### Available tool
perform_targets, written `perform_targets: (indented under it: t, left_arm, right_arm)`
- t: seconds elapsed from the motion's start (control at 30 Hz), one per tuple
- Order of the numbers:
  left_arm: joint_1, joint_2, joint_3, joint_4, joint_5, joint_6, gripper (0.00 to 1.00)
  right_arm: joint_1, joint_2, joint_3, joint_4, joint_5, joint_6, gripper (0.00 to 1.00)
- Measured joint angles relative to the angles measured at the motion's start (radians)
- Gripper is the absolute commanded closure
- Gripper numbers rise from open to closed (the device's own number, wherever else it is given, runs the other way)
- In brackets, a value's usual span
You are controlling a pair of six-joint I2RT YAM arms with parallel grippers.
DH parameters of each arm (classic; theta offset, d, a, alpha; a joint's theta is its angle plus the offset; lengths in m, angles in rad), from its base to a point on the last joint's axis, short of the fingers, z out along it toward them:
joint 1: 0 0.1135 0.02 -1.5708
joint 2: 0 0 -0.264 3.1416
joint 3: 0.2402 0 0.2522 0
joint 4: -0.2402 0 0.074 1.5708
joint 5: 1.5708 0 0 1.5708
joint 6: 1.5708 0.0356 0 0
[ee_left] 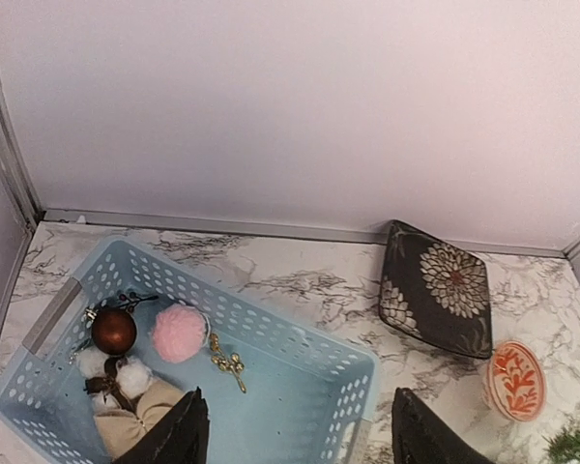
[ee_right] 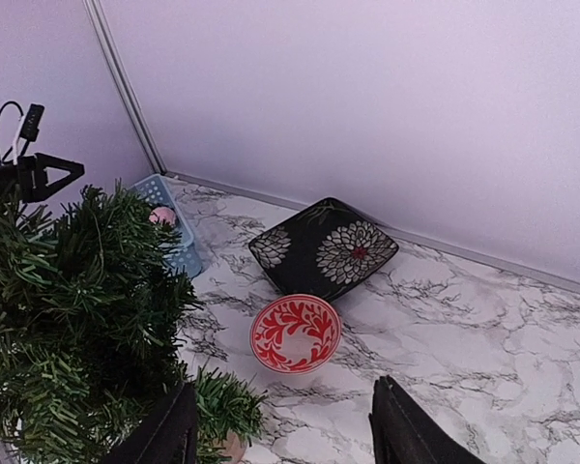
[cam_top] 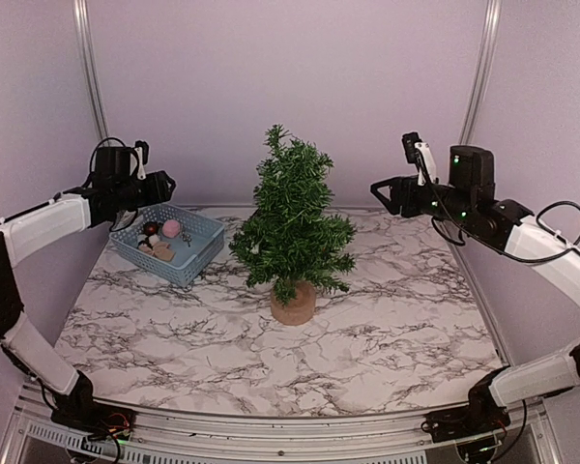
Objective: Decorate the small christmas tree
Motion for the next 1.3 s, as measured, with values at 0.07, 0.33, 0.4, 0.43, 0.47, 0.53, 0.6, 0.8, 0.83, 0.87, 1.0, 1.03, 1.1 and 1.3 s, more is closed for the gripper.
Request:
perform_targets:
  t: [0.07,0.33,0.4,0.43,0.47,0.53,0.6,0.8,0.83,0.87,1.0,1.03,1.1,1.3]
  left_arm:
    - [0.019,0.114,0.100,-0.042,-0.012,0.011,0.38]
    - [0.085,0.500,0.378,-0.189,-0.029,0.068,0.43]
    - [0.094,0.556,0.415,-0.215,-0.031,0.078,0.43]
    - [0.098,0.579,0.433,-0.225,-0.036,0.085,0.43]
    - [0.101,0.600,0.451,-0.233,-0.042,0.093,0.43]
    - [0.107,0.628,0.477,-0.245,-0.054,0.105,0.43]
    - [0.114,0.655,0.507,-0.250,-0.061,0.119,0.43]
    - [0.128,0.722,0.583,-0.258,-0.057,0.146,0.43]
    - [0.130,0.733,0.594,-0.260,-0.053,0.149,0.43]
    - [0.131,0.749,0.610,-0.261,-0.046,0.153,0.43]
    - [0.132,0.800,0.648,-0.266,-0.017,0.157,0.43]
    - [0.132,0.811,0.655,-0.268,-0.014,0.157,0.43]
    - [0.132,0.835,0.669,-0.273,-0.008,0.157,0.44]
    - [0.133,0.887,0.727,-0.309,0.006,0.161,0.47]
  right_arm:
    - [-0.014,0.001,0.000,0.005,-0.019,-0.001,0.40]
    - [-0.036,0.027,-0.004,0.017,-0.058,-0.013,0.40]
    - [-0.037,0.038,-0.004,0.019,-0.065,-0.016,0.40]
    - [-0.039,0.045,-0.004,0.019,-0.070,-0.016,0.40]
    - [-0.040,0.051,-0.004,0.019,-0.073,-0.017,0.40]
    - [-0.040,0.067,-0.004,0.020,-0.079,-0.017,0.40]
    - [-0.040,0.082,-0.004,0.021,-0.085,-0.017,0.40]
    - [-0.042,0.122,-0.004,0.027,-0.100,-0.018,0.40]
    - [-0.043,0.126,-0.004,0.027,-0.101,-0.018,0.40]
    - [-0.043,0.132,-0.003,0.027,-0.103,-0.019,0.40]
    - [-0.045,0.145,-0.003,0.027,-0.104,-0.020,0.40]
    - [-0.045,0.148,-0.003,0.027,-0.105,-0.020,0.40]
    - [-0.045,0.153,-0.003,0.027,-0.106,-0.020,0.40]
    - [-0.046,0.159,-0.002,0.028,-0.114,-0.020,0.40]
